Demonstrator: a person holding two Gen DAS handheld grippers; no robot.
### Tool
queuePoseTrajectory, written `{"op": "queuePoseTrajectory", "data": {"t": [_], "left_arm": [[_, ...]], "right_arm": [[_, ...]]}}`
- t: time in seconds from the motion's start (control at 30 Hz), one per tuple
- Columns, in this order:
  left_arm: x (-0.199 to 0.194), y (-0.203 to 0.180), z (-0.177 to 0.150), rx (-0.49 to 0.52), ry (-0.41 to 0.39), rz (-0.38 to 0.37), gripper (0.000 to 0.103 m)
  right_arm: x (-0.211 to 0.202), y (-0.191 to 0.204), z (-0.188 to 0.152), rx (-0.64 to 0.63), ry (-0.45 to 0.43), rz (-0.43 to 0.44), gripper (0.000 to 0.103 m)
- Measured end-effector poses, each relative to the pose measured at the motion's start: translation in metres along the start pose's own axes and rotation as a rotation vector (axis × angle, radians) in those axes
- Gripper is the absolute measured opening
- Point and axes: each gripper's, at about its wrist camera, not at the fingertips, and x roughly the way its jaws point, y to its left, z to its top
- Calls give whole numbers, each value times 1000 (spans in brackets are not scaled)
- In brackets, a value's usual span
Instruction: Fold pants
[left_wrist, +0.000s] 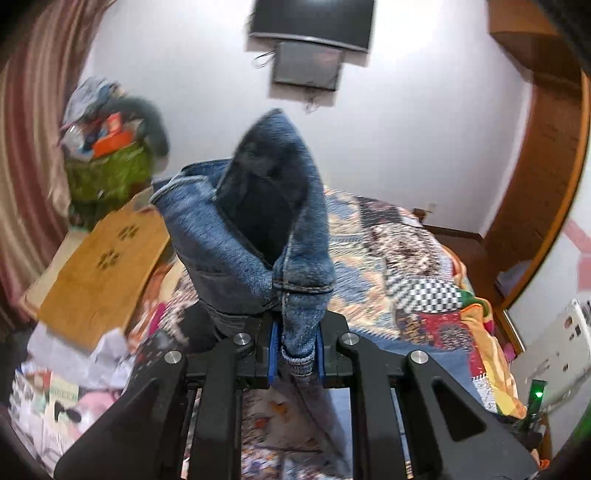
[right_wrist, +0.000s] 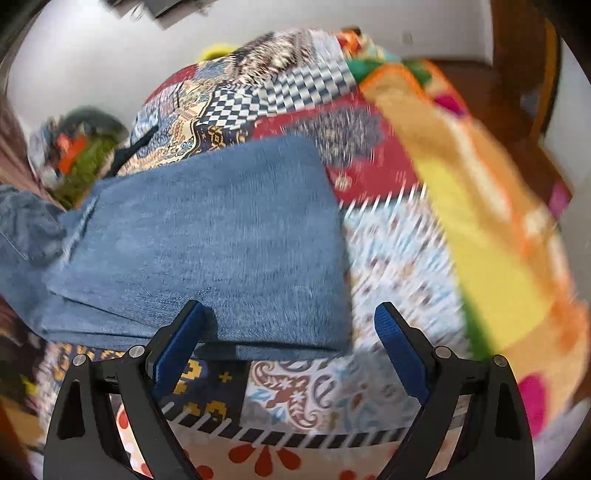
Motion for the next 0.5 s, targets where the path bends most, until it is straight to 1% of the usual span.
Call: {"op": "queuePoseTrajectory", "data": {"t": [0.03,0.07,0.13,0.23,0.27,0.33,0.4,0.43,0.47,0.5], "left_arm": [[0,-12,3,15,-6,-13,15],[-1,-27,8,29,-8,-42,15],[3,-47,12,41,-5,-88,15],[11,-82,16,58,15,-165,15],[16,-95,16,63,25,-203,15],[24,-116,13,76,45,-251,15],[34,-138,6,97,80,-298,15],[42,-149,0,105,108,-326,15],[53,-162,-9,112,152,-362,15],[62,-169,-15,116,183,-379,15]], "right_arm": [[2,-2,-1,23,5,25,92],[2,-4,-2,31,-1,38,91],[1,-2,-3,12,-13,45,91],[1,0,-3,5,-10,64,91],[1,1,-3,0,-10,67,91],[1,0,-4,-7,-16,71,91],[1,-2,-5,-3,-21,77,91],[-1,-4,-7,0,-21,79,91],[-2,-5,-8,1,-22,83,90],[-4,-5,-8,1,-22,86,90]]}}
